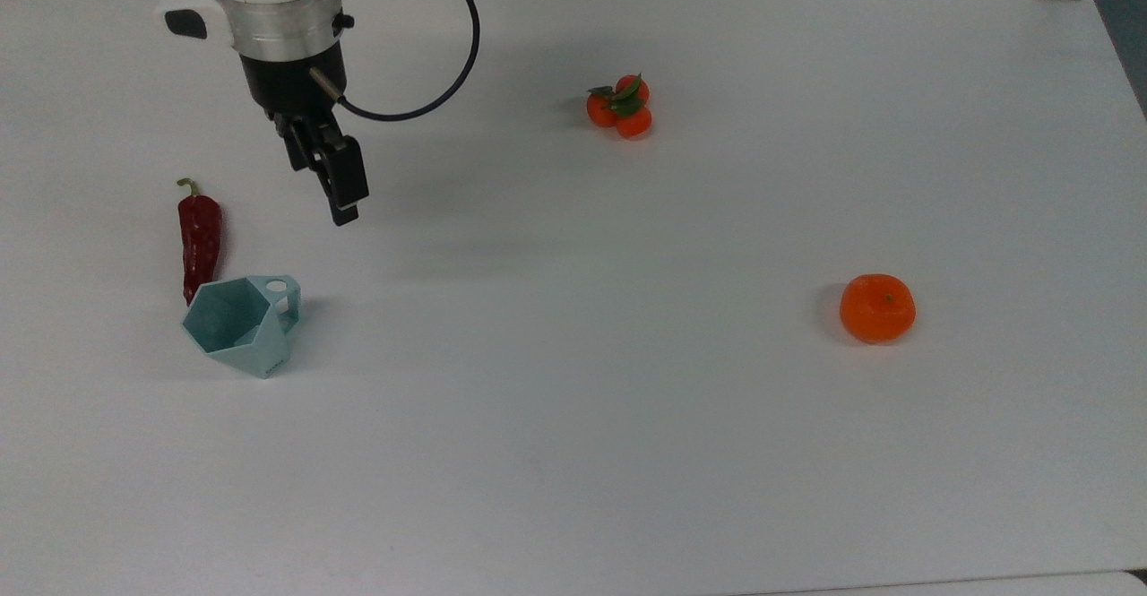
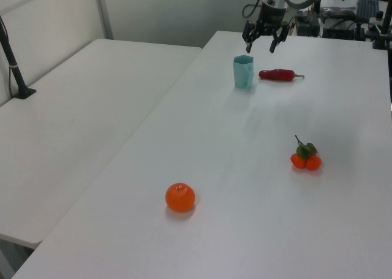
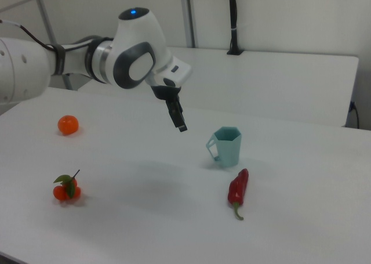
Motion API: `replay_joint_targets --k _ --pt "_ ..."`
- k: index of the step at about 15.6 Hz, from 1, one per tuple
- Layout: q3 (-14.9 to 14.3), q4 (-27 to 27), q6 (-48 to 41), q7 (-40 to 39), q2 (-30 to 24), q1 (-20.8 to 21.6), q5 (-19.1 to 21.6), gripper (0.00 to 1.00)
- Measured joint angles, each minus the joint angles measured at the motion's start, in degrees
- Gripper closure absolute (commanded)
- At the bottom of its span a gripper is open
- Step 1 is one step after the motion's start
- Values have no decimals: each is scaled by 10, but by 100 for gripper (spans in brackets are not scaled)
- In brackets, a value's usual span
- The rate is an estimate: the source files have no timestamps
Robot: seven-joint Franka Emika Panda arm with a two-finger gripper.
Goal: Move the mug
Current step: 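Move the open gripper down to the rim of the teal mug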
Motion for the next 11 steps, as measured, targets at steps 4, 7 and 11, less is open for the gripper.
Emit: replay_joint_targets --k 4,7,11 --pt "0 0 57 0 41 -2 -4 36" --pt "0 1 88 0 67 -4 -14 37" --pt "-7 12 101 1 93 -6 -25 37"
